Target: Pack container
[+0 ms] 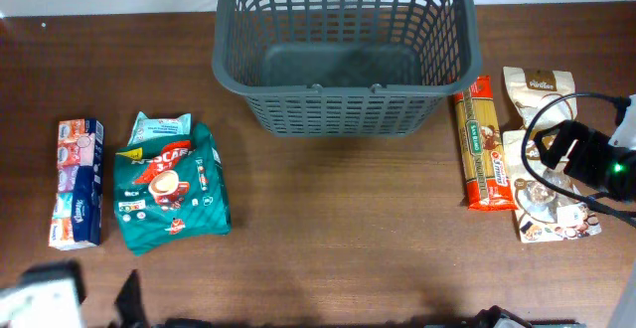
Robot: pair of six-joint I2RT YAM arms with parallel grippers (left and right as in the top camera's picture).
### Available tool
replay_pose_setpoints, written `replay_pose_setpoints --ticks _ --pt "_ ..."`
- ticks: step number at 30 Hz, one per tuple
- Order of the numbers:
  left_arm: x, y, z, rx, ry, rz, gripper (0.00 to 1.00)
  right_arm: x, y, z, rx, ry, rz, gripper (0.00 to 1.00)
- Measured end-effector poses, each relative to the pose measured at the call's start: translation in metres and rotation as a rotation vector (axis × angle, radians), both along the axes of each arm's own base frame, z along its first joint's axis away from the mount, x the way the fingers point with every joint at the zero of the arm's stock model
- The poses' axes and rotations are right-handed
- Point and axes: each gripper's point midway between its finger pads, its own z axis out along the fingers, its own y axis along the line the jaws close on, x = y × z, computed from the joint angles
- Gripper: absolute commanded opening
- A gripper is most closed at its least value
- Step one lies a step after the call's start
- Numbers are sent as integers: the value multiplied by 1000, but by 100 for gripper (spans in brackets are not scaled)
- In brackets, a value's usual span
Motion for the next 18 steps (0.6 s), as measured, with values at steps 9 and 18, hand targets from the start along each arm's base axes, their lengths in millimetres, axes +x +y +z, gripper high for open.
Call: replay_pose_setpoints --ticks 9,18 --pt "73 -24 -75 -123 297 44 93 0 0 0 0 0 0 99" --pt "158 -55 -129 -185 545 -1 93 0 0 0 1 1 0 99"
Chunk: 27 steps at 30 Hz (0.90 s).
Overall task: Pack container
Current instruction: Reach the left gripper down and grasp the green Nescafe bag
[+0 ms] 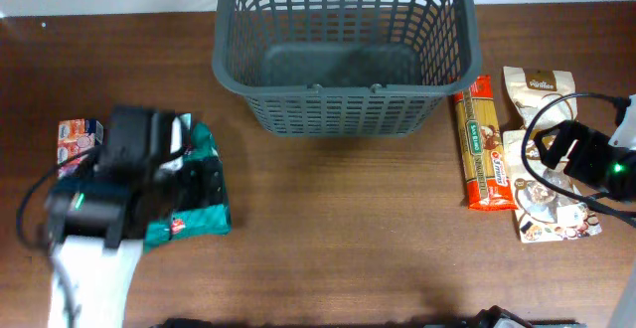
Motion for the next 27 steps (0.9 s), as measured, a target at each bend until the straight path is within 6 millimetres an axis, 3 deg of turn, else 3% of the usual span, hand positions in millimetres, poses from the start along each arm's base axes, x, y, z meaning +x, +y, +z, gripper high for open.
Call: replay_pose_setpoints --ticks 6,12,22,27 --pt "32 -2 -44 -7 155 52 95 0 0 0 1 1 -1 99" --pt "54 13 -67 0 189 169 98 0 0 0 1 1 0 99" --pt "78 29 -72 26 114 365 100 0 0 0 1 2 0 99" --pt "73 30 -84 34 140 382 100 0 0 0 1 2 0 99"
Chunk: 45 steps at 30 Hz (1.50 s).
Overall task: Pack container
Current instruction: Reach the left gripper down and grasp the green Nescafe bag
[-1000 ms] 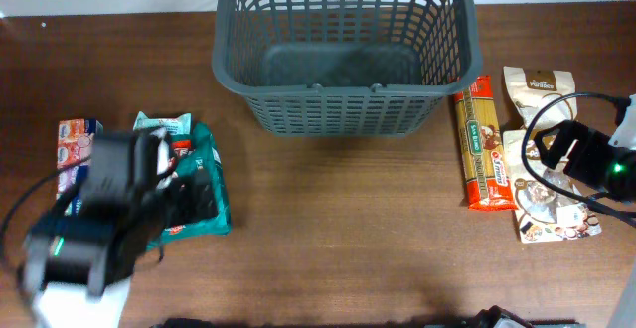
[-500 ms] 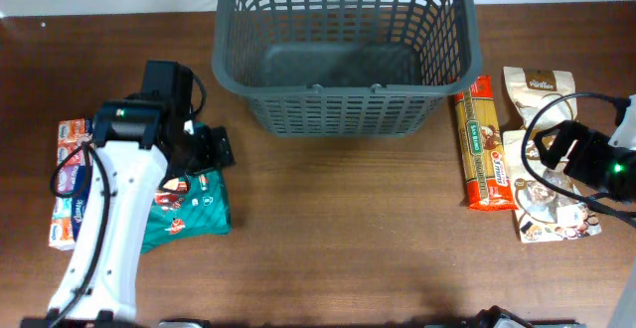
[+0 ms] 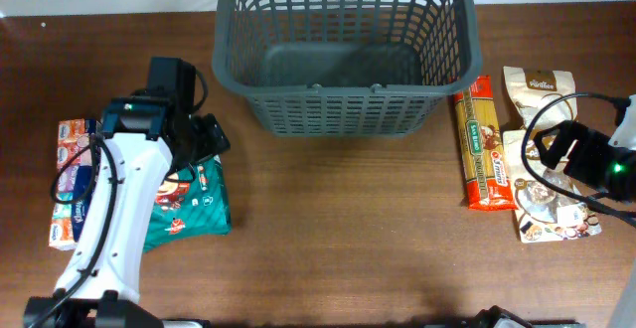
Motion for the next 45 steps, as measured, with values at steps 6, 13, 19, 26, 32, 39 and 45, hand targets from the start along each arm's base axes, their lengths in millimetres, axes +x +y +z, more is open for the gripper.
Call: replay_pose_setpoints --ticks 6,13,19,26,32,39,45 --pt "-12 -4 -47 -18 106 -26 100 0 0 0 0 0 0 99" --pt "-25 -11 -85 -44 194 -85 100 0 0 0 0 0 0 99" --pt "-25 -12 -106 -46 228 -114 100 0 0 0 0 0 1 99" --pt "-21 -10 -124 -33 227 -120 99 0 0 0 0 1 0 99" --pt "-18 -7 -132 -9 216 -120 99 0 0 0 0 1 0 99" --pt "-16 -3 -144 50 218 -129 100 0 0 0 0 1 0 99" --pt "-16 13 -154 161 223 -123 53 0 0 0 0 1 0 99"
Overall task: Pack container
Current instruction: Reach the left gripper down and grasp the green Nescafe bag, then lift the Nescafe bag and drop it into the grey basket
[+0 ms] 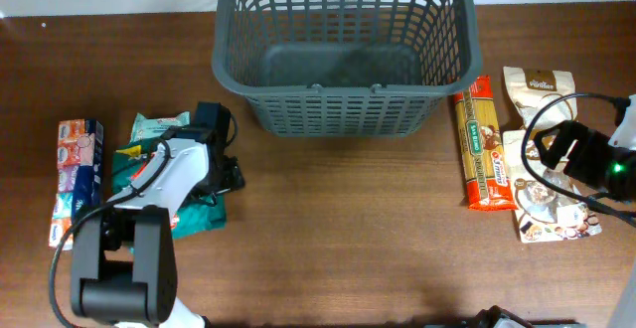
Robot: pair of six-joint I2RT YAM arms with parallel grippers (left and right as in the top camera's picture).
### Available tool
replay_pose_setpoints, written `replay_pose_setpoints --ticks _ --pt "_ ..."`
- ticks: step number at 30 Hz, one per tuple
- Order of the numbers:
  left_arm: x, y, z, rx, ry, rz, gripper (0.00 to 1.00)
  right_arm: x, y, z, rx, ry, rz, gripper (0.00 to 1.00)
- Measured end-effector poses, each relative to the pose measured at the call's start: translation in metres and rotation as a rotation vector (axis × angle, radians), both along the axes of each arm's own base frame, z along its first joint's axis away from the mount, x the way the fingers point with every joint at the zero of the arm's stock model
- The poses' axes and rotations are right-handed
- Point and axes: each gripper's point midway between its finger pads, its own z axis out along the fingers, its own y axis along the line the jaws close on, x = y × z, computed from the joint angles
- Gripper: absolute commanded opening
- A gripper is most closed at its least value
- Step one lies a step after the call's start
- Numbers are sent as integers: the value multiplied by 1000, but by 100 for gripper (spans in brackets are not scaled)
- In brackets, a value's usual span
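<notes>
The grey plastic basket [343, 117] stands empty at the back middle of the table. Left of it lies a green coffee bag [195, 215], with a pale teal packet [159, 126] behind it. My left gripper [217, 169] points down over the bag's upper right part; the wrist hides its fingers. At the right edge my right gripper [574, 157] hangs over beige snack pouches [538, 85]; I cannot make out its fingers either.
A pack of tissues [78, 174] lies at the far left. An orange pasta packet [482, 149] lies lengthwise just right of the basket. Another pouch [556, 221] sits under the right arm's cable. Bare brown table fills the middle and front.
My left arm has drawn back and to the right. Its gripper was over the teal packet beside the basket's left corner and now sits lower, over the green bag. The right arm is unmoved.
My left arm was barely in view at the bottom left corner. Then it covered the green bag and the teal packet. Then it reached further back, beside the basket's corner. Now it is over the bag's right part. Every item lies about where it started.
</notes>
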Motion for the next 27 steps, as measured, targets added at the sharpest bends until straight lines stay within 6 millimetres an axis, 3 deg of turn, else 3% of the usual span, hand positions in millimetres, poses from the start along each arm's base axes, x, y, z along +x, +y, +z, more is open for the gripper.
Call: replay_pose_setpoints --ticks 1,4,19,24,27 --pt "-1 4 -1 23 5 -2 33 0 0 0 0 0 0 99" --pt "3 8 -2 55 -5 -13 2 0 0 0 0 0 0 99" --pt "7 16 1 113 -16 -27 2 0 0 0 0 0 0 99" --pt "-2 17 18 95 23 -36 2 0 0 0 0 0 0 99" --pt "-6 14 44 47 19 -30 2 0 0 0 0 0 0 99"
